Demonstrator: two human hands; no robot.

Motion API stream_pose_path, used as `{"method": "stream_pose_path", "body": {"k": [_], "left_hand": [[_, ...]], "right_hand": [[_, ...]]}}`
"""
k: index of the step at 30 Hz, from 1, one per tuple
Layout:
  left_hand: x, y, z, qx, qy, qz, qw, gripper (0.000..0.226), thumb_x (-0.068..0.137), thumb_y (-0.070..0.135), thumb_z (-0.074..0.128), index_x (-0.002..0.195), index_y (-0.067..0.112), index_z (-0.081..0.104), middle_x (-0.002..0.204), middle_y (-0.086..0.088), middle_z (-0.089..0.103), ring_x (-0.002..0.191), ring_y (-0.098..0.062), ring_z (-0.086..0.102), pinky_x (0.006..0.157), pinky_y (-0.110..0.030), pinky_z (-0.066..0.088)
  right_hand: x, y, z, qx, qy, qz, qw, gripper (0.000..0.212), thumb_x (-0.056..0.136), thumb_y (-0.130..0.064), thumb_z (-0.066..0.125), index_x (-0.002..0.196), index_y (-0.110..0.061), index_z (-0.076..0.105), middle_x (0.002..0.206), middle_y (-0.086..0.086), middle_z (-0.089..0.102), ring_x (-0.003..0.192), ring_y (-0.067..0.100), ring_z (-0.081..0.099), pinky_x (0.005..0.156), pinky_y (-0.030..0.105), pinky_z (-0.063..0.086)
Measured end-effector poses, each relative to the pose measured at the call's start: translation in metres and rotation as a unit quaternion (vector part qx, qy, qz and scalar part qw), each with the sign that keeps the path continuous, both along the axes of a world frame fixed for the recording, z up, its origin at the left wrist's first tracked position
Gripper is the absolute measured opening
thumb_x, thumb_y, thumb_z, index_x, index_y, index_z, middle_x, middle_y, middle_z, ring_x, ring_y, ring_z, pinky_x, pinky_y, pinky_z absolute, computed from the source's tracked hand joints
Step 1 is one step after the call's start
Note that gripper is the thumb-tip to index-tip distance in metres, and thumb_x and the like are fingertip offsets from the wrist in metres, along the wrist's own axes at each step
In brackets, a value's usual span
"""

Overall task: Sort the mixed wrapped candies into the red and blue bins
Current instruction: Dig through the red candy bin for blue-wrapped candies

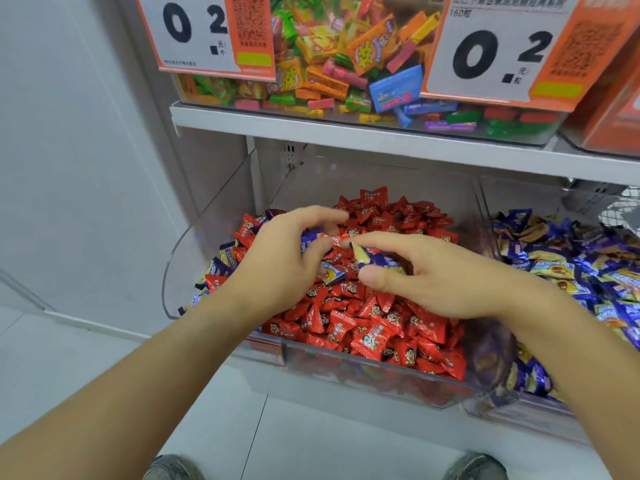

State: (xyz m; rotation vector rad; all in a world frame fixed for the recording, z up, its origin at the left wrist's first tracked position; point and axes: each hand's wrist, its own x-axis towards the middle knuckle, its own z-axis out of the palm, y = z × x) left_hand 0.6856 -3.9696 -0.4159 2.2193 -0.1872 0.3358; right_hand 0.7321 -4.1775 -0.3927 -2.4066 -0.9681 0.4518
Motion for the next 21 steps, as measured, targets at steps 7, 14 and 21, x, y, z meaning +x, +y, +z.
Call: {"method": "stream_pose_path", "body": {"k": [7,14,21], "left_hand": [[0.01,0.013,-0.011,0.258,0.081,-0.074,0.96,0.025,0.098,0.038,0.054,0.113,0.025,0.069,0.102,0.004,0.055,0.095,-0.011,0.054,0.085,-0.028,0.044],[0.007,0.018,-0.006,0.249,0.055,-0.059,0.965,0.034,0.08,0.051,0.072,0.1,0.023,0.07,0.097,0.008,0.063,0.087,-0.007,0.058,0.08,-0.027,0.048],[-0.002,0.047,0.01,0.083,0.007,0.095,0.992,0.033,0.08,0.055,0.068,0.074,0.023,0.062,0.047,0.021,0.052,0.045,-0.002,0.045,0.047,-0.01,0.034]], "right_hand": [[0.0,-0.005,-0.002,0.066,0.005,-0.051,0.997,0.014,0.1,-0.034,0.056,0.101,-0.035,0.07,0.071,-0.024,0.065,0.055,-0.004,0.053,0.058,0.016,0.038],[-0.001,0.006,-0.008,-0.103,-0.136,-0.108,0.979,0.056,0.07,-0.076,0.067,0.095,-0.026,0.061,0.089,-0.014,0.057,0.077,0.002,0.05,0.066,0.025,0.042],[-0.002,0.018,-0.012,-0.147,-0.132,-0.135,0.971,0.081,0.06,-0.089,0.062,0.067,-0.01,0.044,0.059,0.002,0.043,0.056,0.021,0.041,0.052,0.034,0.034]]}}
